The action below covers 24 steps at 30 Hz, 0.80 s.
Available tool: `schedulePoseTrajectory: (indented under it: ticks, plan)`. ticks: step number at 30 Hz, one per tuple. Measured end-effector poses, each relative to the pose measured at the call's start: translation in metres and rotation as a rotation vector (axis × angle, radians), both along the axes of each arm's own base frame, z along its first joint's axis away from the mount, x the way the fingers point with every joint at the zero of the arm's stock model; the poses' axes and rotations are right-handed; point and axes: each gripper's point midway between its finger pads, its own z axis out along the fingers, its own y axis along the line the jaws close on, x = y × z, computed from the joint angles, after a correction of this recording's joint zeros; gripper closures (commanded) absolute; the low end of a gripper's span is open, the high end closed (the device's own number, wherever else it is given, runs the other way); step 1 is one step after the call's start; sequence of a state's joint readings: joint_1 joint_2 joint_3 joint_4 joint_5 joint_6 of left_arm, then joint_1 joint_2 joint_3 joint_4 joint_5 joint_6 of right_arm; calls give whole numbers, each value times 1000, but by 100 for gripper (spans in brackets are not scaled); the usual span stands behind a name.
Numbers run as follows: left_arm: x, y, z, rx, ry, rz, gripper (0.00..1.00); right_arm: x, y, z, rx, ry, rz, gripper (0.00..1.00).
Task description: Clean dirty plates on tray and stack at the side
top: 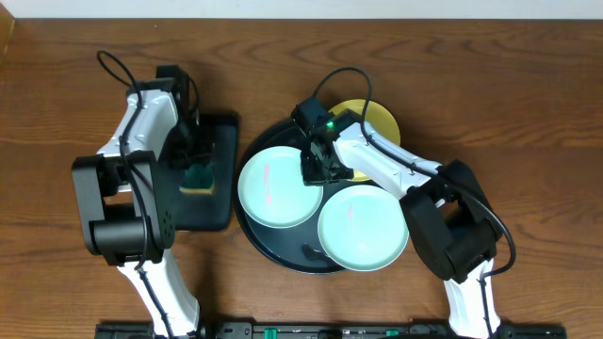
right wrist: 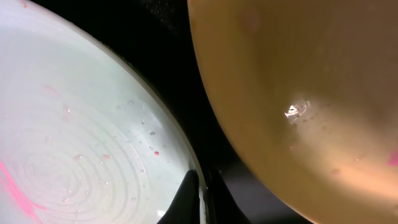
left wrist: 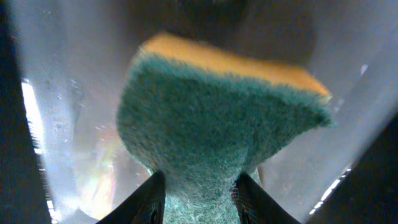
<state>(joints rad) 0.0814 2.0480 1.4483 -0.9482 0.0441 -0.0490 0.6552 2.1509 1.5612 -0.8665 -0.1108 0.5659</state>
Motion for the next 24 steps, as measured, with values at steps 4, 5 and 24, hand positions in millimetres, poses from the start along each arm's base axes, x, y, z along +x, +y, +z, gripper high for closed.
schedulePoseTrajectory:
  ticks: [4,5,24]
  plan:
    - [-2,-1,-6,-1,-15,0,64,0,0,0,1,0,0,99]
    - [-1,-1,-7,0,-26,0,69,0,0,0,1,0,0,99]
    - [-12,-2,10,-4,-15,6,93,1,1,0,4,-2,0,99]
